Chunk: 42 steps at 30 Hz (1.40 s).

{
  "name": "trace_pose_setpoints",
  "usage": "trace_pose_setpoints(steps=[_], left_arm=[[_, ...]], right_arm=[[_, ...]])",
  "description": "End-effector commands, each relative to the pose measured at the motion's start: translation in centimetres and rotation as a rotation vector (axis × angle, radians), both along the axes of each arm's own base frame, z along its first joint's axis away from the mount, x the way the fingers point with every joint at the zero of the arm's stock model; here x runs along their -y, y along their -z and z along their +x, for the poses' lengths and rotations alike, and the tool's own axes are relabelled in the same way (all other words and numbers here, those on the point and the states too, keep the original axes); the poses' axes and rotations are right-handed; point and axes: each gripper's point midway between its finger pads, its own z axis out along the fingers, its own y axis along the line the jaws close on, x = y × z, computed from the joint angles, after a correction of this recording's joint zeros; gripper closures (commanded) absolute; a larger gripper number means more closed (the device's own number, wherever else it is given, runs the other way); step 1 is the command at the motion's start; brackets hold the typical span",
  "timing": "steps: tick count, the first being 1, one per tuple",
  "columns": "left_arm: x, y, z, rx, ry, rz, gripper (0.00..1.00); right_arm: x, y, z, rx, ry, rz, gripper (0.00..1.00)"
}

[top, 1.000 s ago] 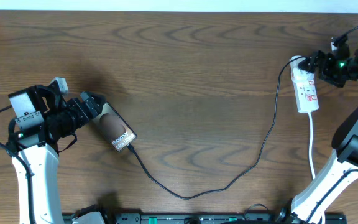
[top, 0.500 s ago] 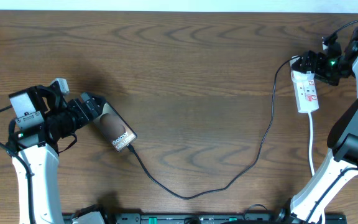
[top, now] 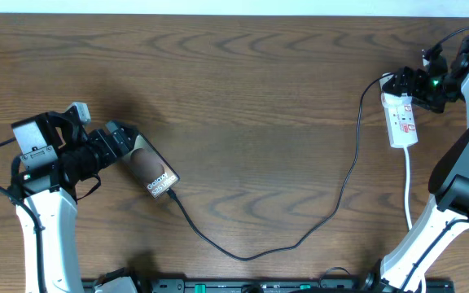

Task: Plug charger to phone and switch on socket
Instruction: 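Press the orange switch down with the right gripper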

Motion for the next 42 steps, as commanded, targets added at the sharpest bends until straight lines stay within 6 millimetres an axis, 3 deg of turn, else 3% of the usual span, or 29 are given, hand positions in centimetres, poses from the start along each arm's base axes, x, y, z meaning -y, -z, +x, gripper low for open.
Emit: trace_pose_setpoints(steps=[1, 13, 42], left_arm=[[0.2, -0.1, 0.0, 0.006, 0.02, 0.003, 0.08], [0.2, -0.1, 0.0, 0.006, 0.02, 0.003, 0.08], [0.2, -0.1, 0.0, 0.006, 0.02, 0.003, 0.08]], right_arm=[[-0.6, 1.1, -0.5, -0.035, 0.001, 0.009, 0.01], [-0.9, 3.3, -0.8, -0.079, -0.002, 0.039, 0.01], [-1.8, 2.9, -0.5, -0.059, -0.012, 0.092, 0.01]])
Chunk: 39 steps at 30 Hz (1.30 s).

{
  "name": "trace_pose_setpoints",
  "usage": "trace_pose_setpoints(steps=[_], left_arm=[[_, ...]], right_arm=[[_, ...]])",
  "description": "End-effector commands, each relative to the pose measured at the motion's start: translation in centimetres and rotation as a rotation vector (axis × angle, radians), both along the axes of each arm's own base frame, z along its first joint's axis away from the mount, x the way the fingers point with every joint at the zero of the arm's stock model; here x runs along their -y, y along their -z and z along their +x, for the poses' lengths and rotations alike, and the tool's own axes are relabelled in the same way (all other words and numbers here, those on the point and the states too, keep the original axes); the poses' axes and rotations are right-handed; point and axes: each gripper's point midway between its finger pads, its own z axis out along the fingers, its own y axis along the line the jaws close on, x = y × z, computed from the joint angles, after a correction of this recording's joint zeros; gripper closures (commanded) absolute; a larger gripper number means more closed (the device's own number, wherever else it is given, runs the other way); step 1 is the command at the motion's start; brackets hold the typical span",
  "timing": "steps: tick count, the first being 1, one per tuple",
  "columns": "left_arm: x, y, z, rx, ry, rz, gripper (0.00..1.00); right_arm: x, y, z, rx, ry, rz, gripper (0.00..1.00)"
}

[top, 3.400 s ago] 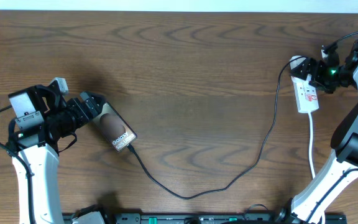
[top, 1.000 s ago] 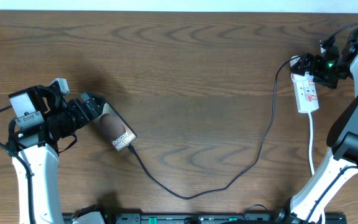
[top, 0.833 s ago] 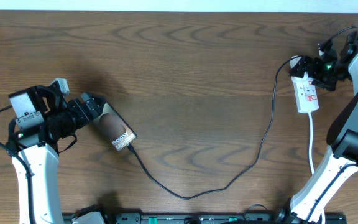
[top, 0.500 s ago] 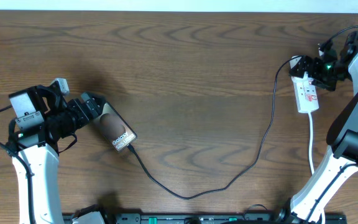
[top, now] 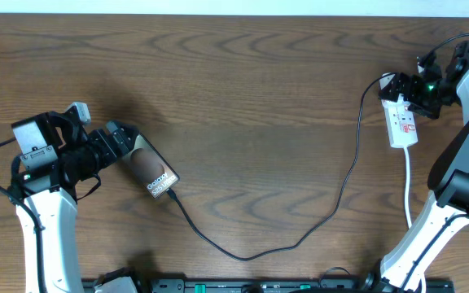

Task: Plug charger to phone and switch on socket
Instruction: 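Press the orange switch down with the right gripper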

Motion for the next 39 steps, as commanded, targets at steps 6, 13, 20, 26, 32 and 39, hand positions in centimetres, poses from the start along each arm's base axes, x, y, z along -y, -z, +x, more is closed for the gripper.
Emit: trace_pose_setpoints(steps=[6, 13, 20, 26, 32, 39], left_arm=[[0.2, -0.1, 0.0, 0.007, 0.02, 0.003, 0.08], [0.2, -0.1, 0.0, 0.006, 0.02, 0.003, 0.08], [0.2, -0.1, 0.0, 0.006, 0.02, 0.003, 0.08], [0.2, -0.1, 0.0, 0.008, 0.023, 0.005, 0.08], [0.2, -0.1, 0.0, 0.008, 0.023, 0.006, 0.08], [0.2, -0.1, 0.0, 0.008, 0.024, 0.006, 0.08]], right_arm=[[-1.9, 0.5, 0.0, -0.005, -0.015, 0.08, 0.01], [-2.7, 0.7, 0.1, -0.01, -0.031, 0.082, 0.01], [-3.0, 0.7, 0.1, -0.014, -0.03, 0.085, 0.01], [-3.1, 0.6, 0.1, -0.015, -0.024, 0.092, 0.01], [-3.3, 0.5, 0.2, -0.012, -0.024, 0.107, 0.01], [-3.5, 1.1, -0.3, -0.029, -0.023, 0.114, 0.01]])
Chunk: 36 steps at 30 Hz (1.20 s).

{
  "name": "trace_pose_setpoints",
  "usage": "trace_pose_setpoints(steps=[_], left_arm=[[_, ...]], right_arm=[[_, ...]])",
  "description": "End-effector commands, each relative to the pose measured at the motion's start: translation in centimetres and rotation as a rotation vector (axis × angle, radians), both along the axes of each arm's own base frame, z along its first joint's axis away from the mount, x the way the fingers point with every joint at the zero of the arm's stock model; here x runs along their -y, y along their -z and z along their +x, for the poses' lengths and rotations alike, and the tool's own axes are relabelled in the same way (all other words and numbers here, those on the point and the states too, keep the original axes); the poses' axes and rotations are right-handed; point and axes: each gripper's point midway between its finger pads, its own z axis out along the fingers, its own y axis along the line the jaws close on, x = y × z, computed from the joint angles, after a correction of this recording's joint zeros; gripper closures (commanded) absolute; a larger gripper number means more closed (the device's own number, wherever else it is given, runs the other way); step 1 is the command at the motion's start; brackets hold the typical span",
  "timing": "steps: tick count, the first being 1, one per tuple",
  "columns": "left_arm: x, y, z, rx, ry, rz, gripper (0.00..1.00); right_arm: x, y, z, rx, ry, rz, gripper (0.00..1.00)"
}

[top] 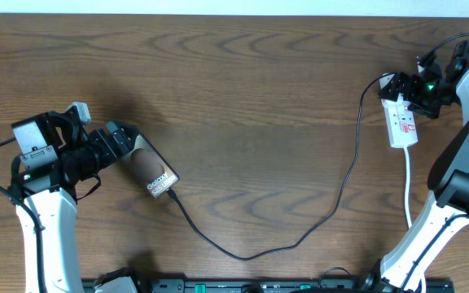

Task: Plug charger to phone and switch on socket
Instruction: 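Press the orange switch down with the right gripper, then lift the right gripper up and away from the power strip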

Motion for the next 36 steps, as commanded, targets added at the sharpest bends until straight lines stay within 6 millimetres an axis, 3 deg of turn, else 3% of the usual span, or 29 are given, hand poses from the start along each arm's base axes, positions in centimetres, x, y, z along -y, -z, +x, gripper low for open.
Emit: trace_pose_setpoints(steps=[1, 10, 25, 26, 31, 36], left_arm=[[0.2, -0.1, 0.0, 0.007, 0.023, 0.006, 0.08], [0.2, -0.1, 0.0, 0.007, 0.023, 0.006, 0.08], [0.2, 0.0, 0.0, 0.007, 0.028, 0.009, 0.08], [0.2, 0.0, 0.0, 0.007, 0.028, 0.009, 0.08], [0.2, 0.0, 0.0, 0.007, 0.028, 0.009, 0.08], [-0.4, 0.3, -0.1, -0.007, 0.004, 0.041, 0.08]], right_arm=[[-3.4, 1.2, -0.5, -0.031, -0.029, 0.111, 0.01], [-4.6, 1.1, -0.4, -0.007, -0.042, 0.188, 0.01], [-4.9, 1.1, -0.5, -0.016, -0.036, 0.191, 0.06], [-4.7, 1.1, -0.5, -0.021, -0.026, 0.19, 0.01], [-2.1, 1.0, -1.0, -0.086, 0.117, 0.101, 0.01], [0.3, -1.7, -1.9, -0.075, 0.181, -0.001, 0.01]])
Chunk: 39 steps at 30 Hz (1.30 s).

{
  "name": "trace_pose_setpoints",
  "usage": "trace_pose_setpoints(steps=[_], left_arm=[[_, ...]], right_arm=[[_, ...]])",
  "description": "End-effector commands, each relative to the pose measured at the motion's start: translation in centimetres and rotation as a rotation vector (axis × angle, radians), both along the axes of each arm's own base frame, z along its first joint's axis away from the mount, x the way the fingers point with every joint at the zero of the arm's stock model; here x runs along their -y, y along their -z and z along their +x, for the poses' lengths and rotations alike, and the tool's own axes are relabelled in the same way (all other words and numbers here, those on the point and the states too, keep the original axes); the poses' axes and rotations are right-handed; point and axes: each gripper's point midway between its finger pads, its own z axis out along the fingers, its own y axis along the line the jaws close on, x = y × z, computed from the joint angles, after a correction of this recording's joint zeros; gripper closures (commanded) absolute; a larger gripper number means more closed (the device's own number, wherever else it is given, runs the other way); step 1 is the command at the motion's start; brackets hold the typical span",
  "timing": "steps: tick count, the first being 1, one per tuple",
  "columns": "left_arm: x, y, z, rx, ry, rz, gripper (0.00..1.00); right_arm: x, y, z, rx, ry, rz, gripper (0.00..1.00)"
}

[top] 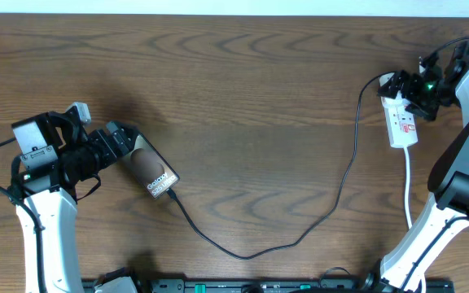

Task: Plug charger to phone and switch on socket
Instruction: 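Lift the right gripper up and away from the power strip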

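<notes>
The brown phone [151, 168] with a white Galaxy label lies at the left, tilted. My left gripper [123, 140] is shut on its upper end. A black charger cable [243, 255] is plugged into the phone's lower end and loops across the table up to the white socket strip [402, 122] at the right. My right gripper [412, 88] sits on the strip's far end, beside the white plug [388, 80]. Its fingers are dark and foreshortened, so whether they are open or shut does not show.
The strip's own white lead [408, 191] runs down toward the front edge past the right arm's base [462, 195]. A black rail [259, 286] lines the front edge. The wooden table [251, 98] fills the view.
Hardly anything differs. My right gripper stays at the strip's far end, and a little more of the white plug shows to its left. The left arm and phone have not moved.
At first my right gripper was over the strip's far end and the left held the phone with the cable plugged in. Then the right gripper stood slightly further right and back on the strip, where it has stayed. The phone and cable kept their places.
</notes>
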Motion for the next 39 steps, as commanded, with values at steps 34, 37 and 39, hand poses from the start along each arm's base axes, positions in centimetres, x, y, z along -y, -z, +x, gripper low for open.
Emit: trace_pose_setpoints(steps=[34, 37, 39], left_arm=[[-0.5, 0.3, 0.0, -0.006, 0.001, 0.042, 0.08], [-0.5, 0.3, 0.0, -0.006, 0.001, 0.042, 0.08], [-0.5, 0.3, 0.0, -0.006, 0.001, 0.042, 0.08]], right_arm=[[-0.1, -21.5, -9.9, 0.19, 0.215, -0.24, 0.01], [-0.1, -21.5, -9.9, 0.19, 0.215, -0.24, 0.01], [-0.1, -21.5, -9.9, 0.19, 0.215, -0.24, 0.01]])
